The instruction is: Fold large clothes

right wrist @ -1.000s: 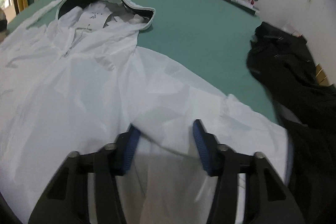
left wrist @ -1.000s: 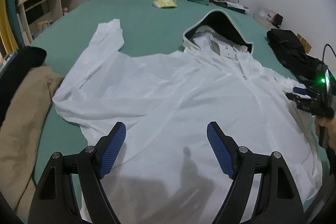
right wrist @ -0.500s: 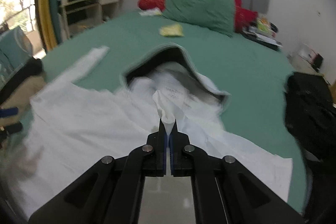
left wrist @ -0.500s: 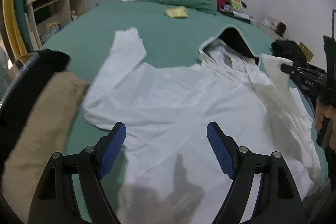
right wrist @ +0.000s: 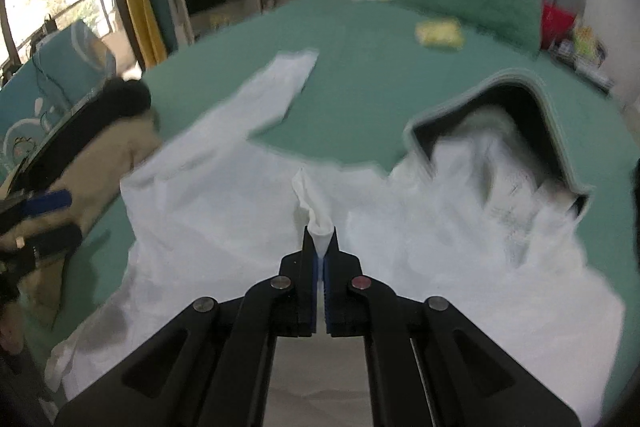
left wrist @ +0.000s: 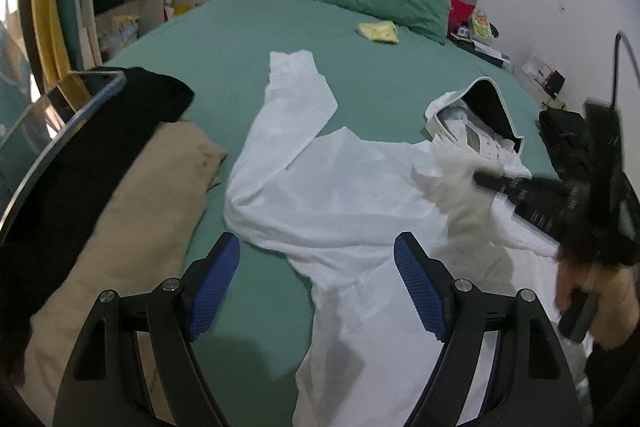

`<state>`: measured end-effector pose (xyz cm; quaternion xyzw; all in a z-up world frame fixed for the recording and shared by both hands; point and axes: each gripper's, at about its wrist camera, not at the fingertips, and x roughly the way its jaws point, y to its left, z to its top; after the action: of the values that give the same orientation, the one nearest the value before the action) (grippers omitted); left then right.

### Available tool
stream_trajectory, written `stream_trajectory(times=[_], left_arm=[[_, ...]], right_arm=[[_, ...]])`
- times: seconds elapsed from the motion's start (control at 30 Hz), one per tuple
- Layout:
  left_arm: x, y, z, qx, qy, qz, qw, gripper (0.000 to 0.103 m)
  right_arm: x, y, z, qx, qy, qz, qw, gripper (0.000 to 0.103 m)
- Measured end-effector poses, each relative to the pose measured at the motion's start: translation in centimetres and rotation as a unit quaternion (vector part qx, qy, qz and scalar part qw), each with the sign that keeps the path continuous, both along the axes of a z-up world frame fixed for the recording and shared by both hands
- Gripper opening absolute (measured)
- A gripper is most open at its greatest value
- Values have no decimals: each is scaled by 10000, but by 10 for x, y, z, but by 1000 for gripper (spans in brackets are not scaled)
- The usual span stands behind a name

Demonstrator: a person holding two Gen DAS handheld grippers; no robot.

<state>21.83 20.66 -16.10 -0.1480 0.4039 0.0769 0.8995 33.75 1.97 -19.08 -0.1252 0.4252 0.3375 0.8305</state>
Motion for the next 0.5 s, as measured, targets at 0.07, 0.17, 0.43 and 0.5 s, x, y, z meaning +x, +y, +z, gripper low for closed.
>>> stream_trajectory(times=[0.07,0.17,0.43,0.5], left_arm=[[13,2,-1,52,54,-125,9999,82],[38,8,0,164,35,-299,9994,82],[126,43,-23,763,194,-118,9968,82],[141,54,-36,789,295,16,9964,81]], right_arm=[[5,1,-17,-141,474,91,9987,6],[1,-12,-23,91,711,169,9973,33],[-14,-96,-1,103,399,17,9991,61],[-18,-113,1,75,401,-49,9992,61]])
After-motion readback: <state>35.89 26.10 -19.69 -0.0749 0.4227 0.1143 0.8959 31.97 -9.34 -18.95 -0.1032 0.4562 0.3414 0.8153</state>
